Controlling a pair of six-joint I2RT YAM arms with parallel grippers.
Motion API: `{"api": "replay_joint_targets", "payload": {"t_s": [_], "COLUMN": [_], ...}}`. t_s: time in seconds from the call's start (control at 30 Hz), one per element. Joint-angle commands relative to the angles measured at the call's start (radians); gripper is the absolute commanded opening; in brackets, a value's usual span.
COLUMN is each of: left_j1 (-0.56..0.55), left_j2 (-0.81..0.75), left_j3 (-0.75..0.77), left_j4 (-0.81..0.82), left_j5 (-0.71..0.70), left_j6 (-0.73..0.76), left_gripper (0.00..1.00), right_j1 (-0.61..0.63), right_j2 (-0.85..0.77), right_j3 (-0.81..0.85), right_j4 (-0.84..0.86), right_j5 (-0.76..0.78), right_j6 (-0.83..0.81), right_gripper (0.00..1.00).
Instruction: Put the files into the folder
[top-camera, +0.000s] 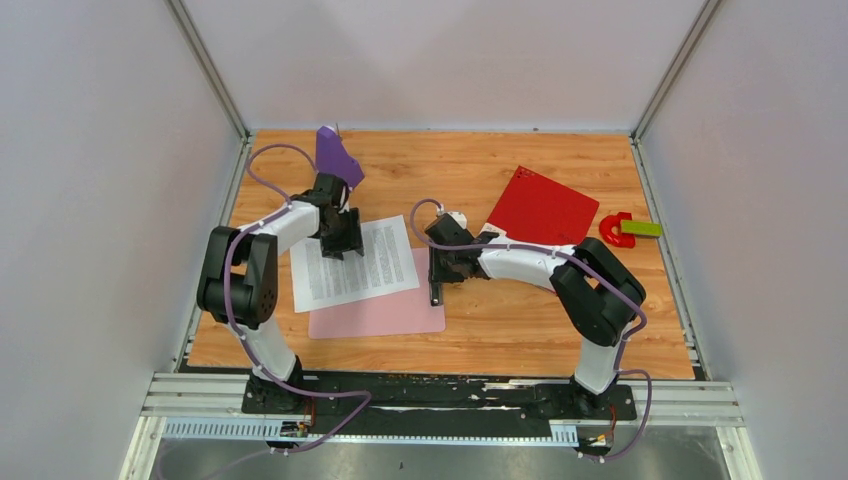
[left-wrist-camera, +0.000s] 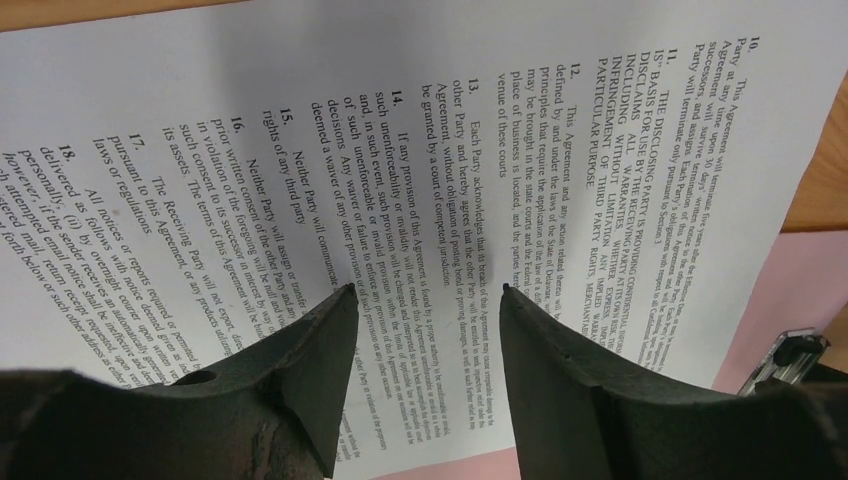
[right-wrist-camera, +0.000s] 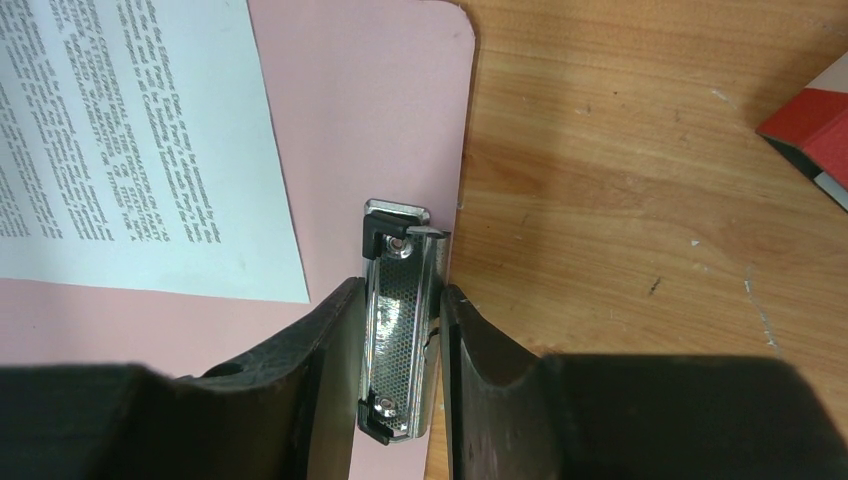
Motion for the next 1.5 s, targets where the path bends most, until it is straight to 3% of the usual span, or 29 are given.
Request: {"api": "replay_joint_targets", "payload": {"t_s": [0.0,0.33,0.93,1.3,1.47], "left_j1": [-0.050,-0.120,-0.202,-0.202,-0.202], "left_j2": [-0.016,-0.075,-0.097,-0.109,-0.117], "left_j3": [-0.071,-0.131,-0.165,-0.181,-0.181], "left_j4": [-0.019,-0.106,-0.047,-0.032,-0.033], "left_j5": [0.034,-0.083,-0.026,-0.030,-0.025], "left_j6": [0.011,0.049,0.051,0.048,0.041], "left_gripper": [0.62,0.59,0.56,0.55,0.56], "right_j1": [-0.006,-0.013,-0.017,-0.019,-0.008], "right_j2": [0.073,0.079,0.067,-0.007,-0.001], "right_j3": [-0.033,-0.035,-0.019,0.008,0.011], "right_j4": [-0.048,-0.057,-0.067,-0.105,-0.134], "right_j5": [0.018,0.028,-0.005,-0.008,0.004], "right_j6": [0.012,0.029,0.015,-0.088,-0.096], "right_gripper": [0.09,0.09,0.10,0.38,0.43]}}
